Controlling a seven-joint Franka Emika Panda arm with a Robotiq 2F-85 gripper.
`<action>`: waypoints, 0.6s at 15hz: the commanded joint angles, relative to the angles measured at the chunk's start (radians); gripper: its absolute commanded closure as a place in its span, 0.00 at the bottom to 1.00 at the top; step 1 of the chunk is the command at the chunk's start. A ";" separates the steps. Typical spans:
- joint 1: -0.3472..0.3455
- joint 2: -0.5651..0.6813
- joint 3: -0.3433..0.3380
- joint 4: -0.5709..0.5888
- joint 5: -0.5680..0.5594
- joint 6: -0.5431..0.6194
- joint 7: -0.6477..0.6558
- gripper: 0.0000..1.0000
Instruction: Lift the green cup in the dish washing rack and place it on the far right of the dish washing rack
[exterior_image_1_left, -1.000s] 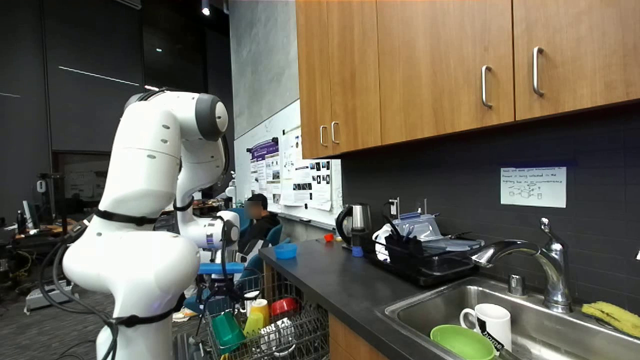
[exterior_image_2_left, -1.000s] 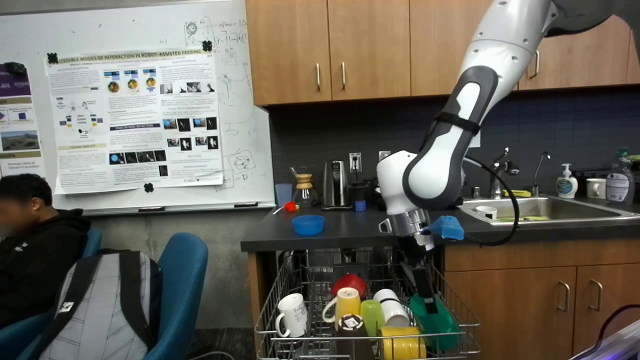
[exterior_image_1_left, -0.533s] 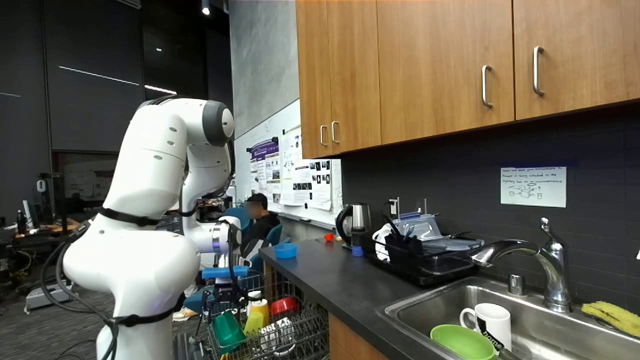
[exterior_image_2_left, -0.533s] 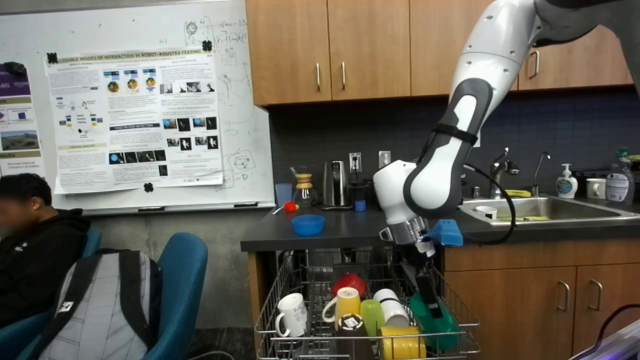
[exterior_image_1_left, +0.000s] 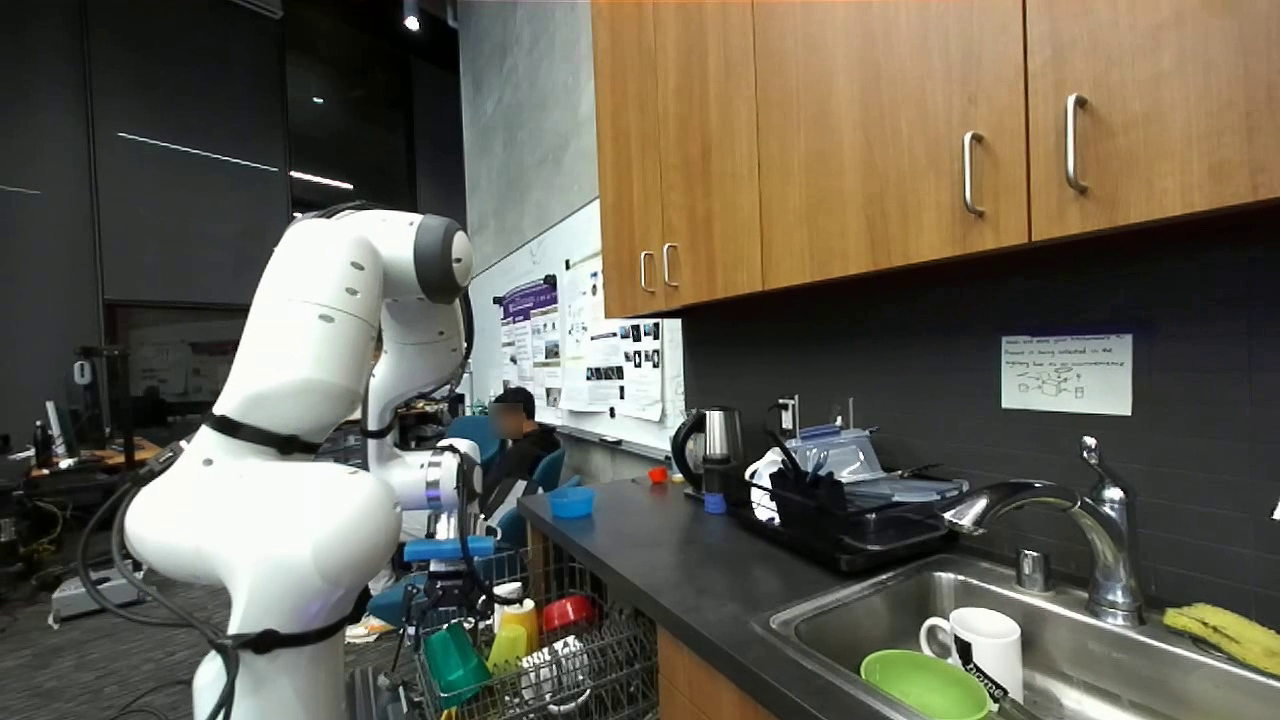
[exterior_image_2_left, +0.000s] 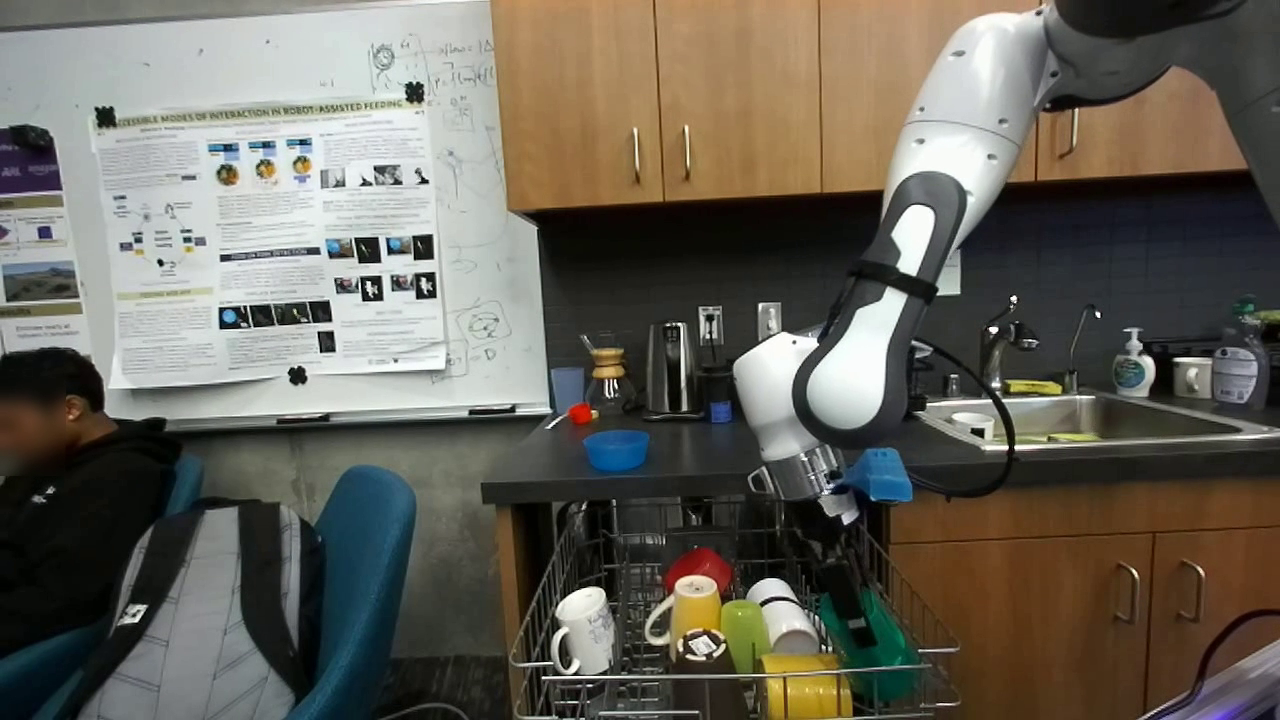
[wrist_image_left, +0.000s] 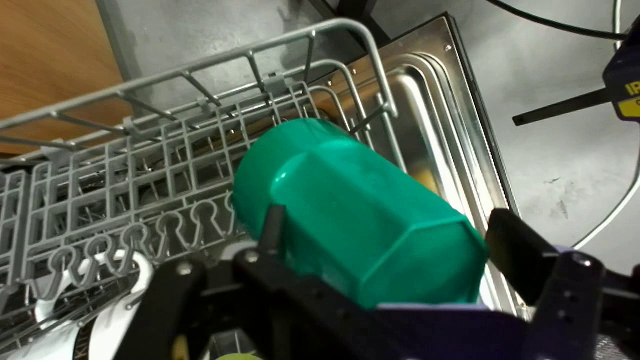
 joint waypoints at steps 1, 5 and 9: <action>0.018 0.028 -0.009 0.046 -0.029 -0.038 0.022 0.00; 0.018 0.038 -0.014 0.064 -0.033 -0.052 0.024 0.37; 0.011 0.017 -0.014 0.051 -0.024 -0.058 0.026 0.40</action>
